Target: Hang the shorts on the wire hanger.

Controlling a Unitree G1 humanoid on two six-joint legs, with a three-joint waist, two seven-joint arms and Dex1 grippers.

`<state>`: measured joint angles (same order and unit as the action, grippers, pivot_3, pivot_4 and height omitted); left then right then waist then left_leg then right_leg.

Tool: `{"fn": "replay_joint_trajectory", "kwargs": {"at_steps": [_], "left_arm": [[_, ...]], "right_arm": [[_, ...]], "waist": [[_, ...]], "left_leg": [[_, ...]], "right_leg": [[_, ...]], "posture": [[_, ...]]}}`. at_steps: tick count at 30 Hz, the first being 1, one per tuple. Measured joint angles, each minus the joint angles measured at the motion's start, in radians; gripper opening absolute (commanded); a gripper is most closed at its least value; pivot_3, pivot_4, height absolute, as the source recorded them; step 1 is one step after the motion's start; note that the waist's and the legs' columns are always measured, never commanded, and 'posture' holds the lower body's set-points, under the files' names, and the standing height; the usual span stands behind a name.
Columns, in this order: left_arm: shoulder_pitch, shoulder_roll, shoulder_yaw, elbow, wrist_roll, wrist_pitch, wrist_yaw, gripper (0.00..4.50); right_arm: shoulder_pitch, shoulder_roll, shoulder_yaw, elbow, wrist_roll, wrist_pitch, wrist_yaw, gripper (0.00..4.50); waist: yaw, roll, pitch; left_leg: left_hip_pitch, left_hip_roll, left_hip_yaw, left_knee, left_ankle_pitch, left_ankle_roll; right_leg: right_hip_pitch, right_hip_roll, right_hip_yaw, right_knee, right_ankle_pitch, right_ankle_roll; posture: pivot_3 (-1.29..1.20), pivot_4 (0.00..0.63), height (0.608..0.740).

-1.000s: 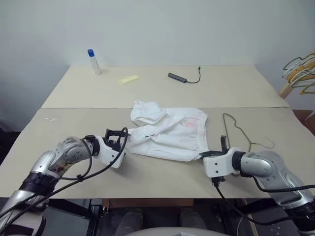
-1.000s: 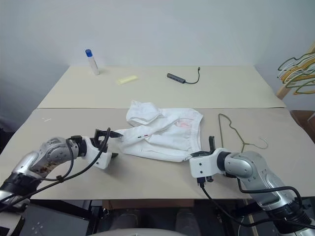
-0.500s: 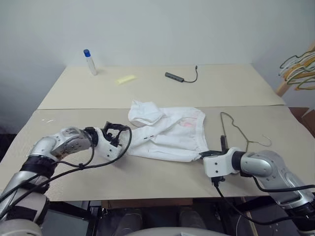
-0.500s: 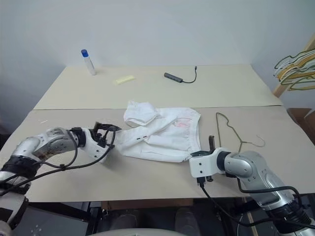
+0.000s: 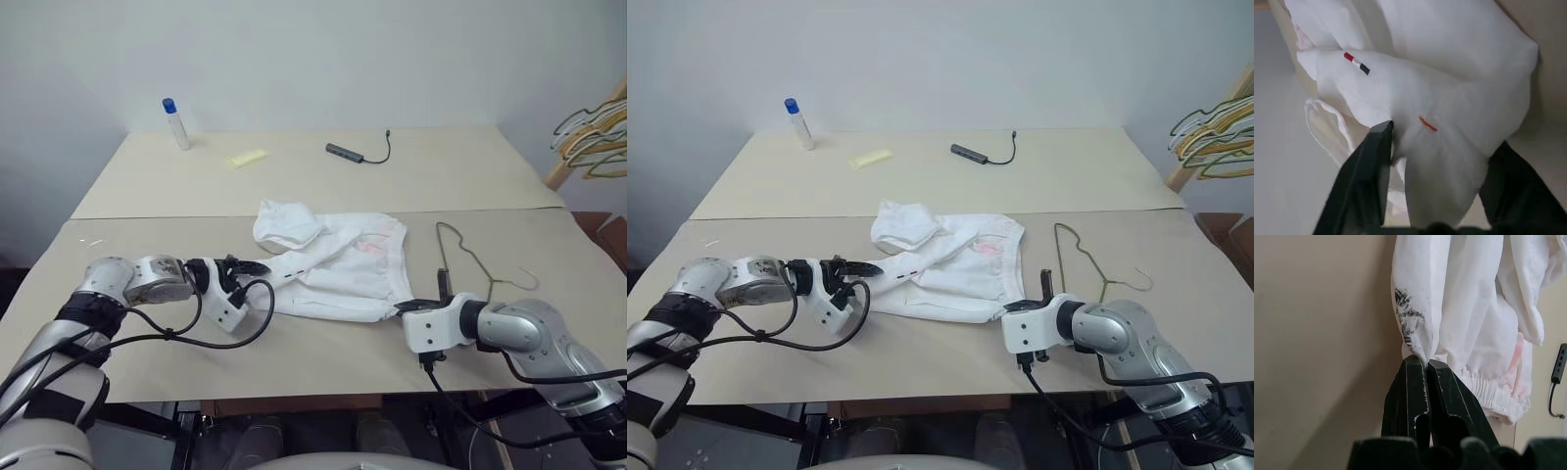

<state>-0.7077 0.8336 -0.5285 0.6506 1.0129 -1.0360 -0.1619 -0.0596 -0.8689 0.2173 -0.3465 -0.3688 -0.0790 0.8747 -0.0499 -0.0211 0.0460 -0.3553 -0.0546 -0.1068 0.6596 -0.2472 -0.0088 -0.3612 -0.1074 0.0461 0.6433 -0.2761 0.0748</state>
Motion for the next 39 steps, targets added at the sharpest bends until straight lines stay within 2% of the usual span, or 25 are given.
{"fn": "replay_joint_trajectory", "kwargs": {"at_steps": [1,5,6,9,13,18,20,24,28,30,32,34,37,39], "left_arm": [[-0.004,0.0,-0.001,0.003,0.003,0.0,0.004,1.46],[-0.009,0.003,-0.006,0.023,0.004,-0.005,0.015,0.11],[-0.009,0.006,-0.006,0.023,0.001,-0.005,0.015,0.02],[0.002,0.041,-0.001,0.016,-0.041,-0.005,-0.008,0.02],[0.07,0.116,0.048,-0.019,-0.164,0.023,-0.09,0.02],[0.258,0.212,0.158,-0.183,-0.369,0.12,-0.201,0.02],[0.373,0.27,0.197,-0.293,-0.478,0.165,-0.271,0.02],[0.633,0.444,0.247,-0.57,-0.812,0.318,-0.497,0.02],[0.686,0.527,0.309,-0.714,-1.03,0.464,-0.673,0.02],[0.622,0.471,0.319,-0.725,-1.094,0.555,-0.719,0.02],[0.518,0.37,0.318,-0.719,-1.121,0.633,-0.73,0.02],[0.345,0.23,0.314,-0.661,-1.13,0.745,-0.718,0.02],[0.027,0.046,0.313,-0.473,-1.087,0.893,-0.63,0.02],[-0.233,-0.064,0.316,-0.218,-0.985,0.945,-0.463,0.02]], "right_arm": [[0.0,0.0,0.0,0.0,0.0,0.0,0.0,0.0],[0.0,0.0,0.0,0.0,0.002,0.001,0.001,0.0],[0.0,0.0,0.0,0.0,0.004,0.001,0.003,0.0],[-0.003,0.0,0.0,0.0,0.023,0.001,0.011,0.0],[-0.007,-0.014,-0.026,0.002,0.049,0.001,0.021,0.0],[-0.026,-0.059,-0.09,-0.011,0.161,-0.016,0.054,0.0],[-0.02,-0.092,-0.123,-0.029,0.244,-0.032,0.1,0.0],[0.005,-0.194,-0.189,-0.082,0.47,-0.046,0.261,0.0],[-0.091,-0.207,-0.199,-0.039,0.552,-0.042,0.322,0.0],[-0.22,-0.155,-0.18,0.06,0.533,-0.04,0.309,0.0],[-0.357,-0.085,-0.153,0.172,0.487,-0.042,0.257,0.0],[-0.544,0.03,-0.116,0.342,0.392,-0.034,0.141,0.0],[-0.82,0.182,-0.072,0.62,0.221,-0.01,-0.122,0.0],[-1.006,0.282,-0.07,0.848,0.12,-0.005,-0.398,0.0]], "waist": [[0.0,0.0,0.0],[-0.003,0.0,0.0],[-0.004,0.0,0.0],[-0.012,0.0,0.0],[-0.023,0.0,0.0],[-0.023,0.0,0.0],[-0.023,0.0,0.0],[-0.024,0.001,0.001],[-0.017,0.004,0.003],[-0.018,0.008,0.004],[-0.018,0.009,0.005],[-0.022,0.008,0.005],[-0.027,0.005,0.004],[-0.039,0.001,0.002]], "left_leg": [[0.0,0.0,0.0,0.0,0.0,0.0],[0.0,0.0,0.0,0.0,0.0,0.0],[0.0,0.0,0.0,0.0,0.0,0.0],[0.0,0.0,0.0,0.0,0.0,0.0],[0.0,0.0,0.0,0.0,0.0,0.0],[-0.001,0.002,-0.001,0.0,0.0,0.0],[-0.003,0.003,-0.001,0.0,0.0,0.0],[-0.005,0.005,-0.001,0.0,-0.001,0.001],[0.004,0.007,0.002,0.0,-0.001,0.001],[0.01,0.007,0.002,0.0,-0.001,0.001],[0.01,0.006,0.002,-0.001,-0.001,0.001],[0.007,0.003,0.0,0.0,0.0,0.001],[-0.005,0.0,-0.002,0.001,0.003,-0.005],[-0.02,-0.003,-0.003,0.003,0.01,-0.016]], "right_leg": [[0.0,0.0,0.0,0.0,0.0,0.0],[0.0,0.0,0.0,0.0,0.0,0.0],[0.0,0.0,0.0,0.0,0.0,0.0],[-0.001,0.0,0.0,0.001,0.0,0.0],[-0.003,0.0,0.0,0.003,0.0,0.0],[-0.005,0.0,0.001,0.004,0.0,0.0],[-0.006,-0.001,0.001,0.004,0.0,0.0],[-0.008,-0.002,0.002,0.004,0.004,-0.007],[0.001,-0.001,-0.002,0.002,-0.002,-0.002],[0.009,-0.001,-0.002,0.001,-0.004,-0.001],[0.009,0.0,-0.002,0.001,-0.005,-0.002],[0.005,0.001,-0.002,0.004,-0.004,-0.003],[-0.01,0.001,-0.001,0.007,0.005,-0.012],[-0.028,-0.003,-0.001,0.013,0.006,-0.013]], "posture": [[-0.14,0.0,0.74],[-0.13,0.0,0.74],[-0.13,0.0,0.74],[-0.13,0.0,0.74],[-0.13,0.0,0.74],[-0.13,0.0,0.74],[-0.13,0.0,0.74],[-0.11,0.0,0.74],[-0.1,0.0,0.74],[-0.11,0.0,0.74],[-0.11,0.0,0.74],[-0.11,0.0,0.74],[-0.11,0.0,0.74],[-0.11,0.0,0.74]]}}
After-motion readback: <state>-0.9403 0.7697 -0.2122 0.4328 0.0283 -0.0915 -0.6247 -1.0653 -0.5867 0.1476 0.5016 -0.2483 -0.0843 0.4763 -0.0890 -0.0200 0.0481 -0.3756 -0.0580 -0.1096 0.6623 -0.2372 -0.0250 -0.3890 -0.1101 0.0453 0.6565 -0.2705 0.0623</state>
